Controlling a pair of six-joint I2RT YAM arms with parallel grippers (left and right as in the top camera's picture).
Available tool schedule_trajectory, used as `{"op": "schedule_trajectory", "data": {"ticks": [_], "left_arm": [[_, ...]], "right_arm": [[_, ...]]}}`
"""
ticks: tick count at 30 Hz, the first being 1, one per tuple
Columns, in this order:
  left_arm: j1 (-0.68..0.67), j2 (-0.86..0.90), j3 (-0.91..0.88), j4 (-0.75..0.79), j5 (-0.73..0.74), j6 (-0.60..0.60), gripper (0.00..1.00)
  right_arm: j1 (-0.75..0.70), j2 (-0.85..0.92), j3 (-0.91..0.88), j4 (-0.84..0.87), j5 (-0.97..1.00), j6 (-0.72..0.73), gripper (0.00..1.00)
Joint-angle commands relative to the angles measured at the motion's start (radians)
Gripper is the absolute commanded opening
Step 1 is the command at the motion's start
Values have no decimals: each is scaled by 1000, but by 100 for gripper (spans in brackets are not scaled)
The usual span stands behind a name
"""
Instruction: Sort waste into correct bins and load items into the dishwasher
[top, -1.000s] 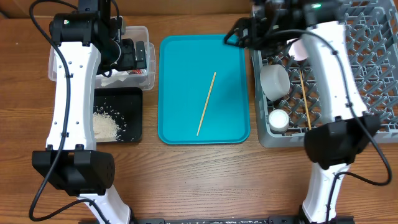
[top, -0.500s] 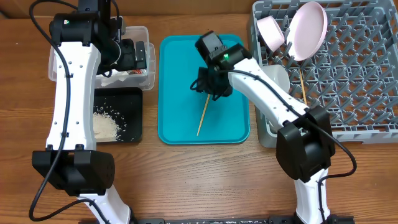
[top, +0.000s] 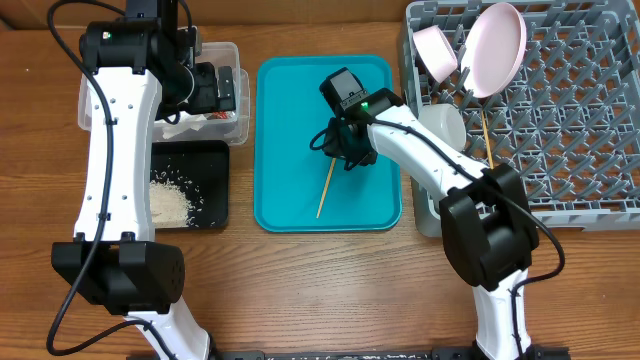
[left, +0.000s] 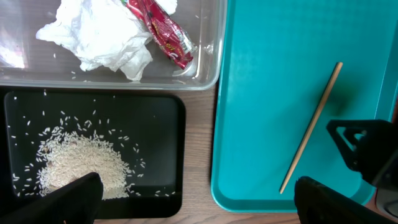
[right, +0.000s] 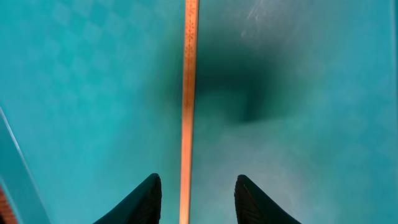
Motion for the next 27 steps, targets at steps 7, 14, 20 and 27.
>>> {"op": "schedule_trajectory", "data": {"ticks": [7,14,20,27], "left_arm": [[-2,-6,9,3,-7,19,100],[-2,-6,9,3,-7,19,100],[-2,-6,9,3,-7,19,100],[-2,-6,9,3,-7,19,100]], "right_arm": [[9,92,-5,10,-27,21,40],[10,93,-5,-34,-27,21,29],[10,93,-5,-67,-27,22,4],[1,84,144,-164,-92,-161,4]]}}
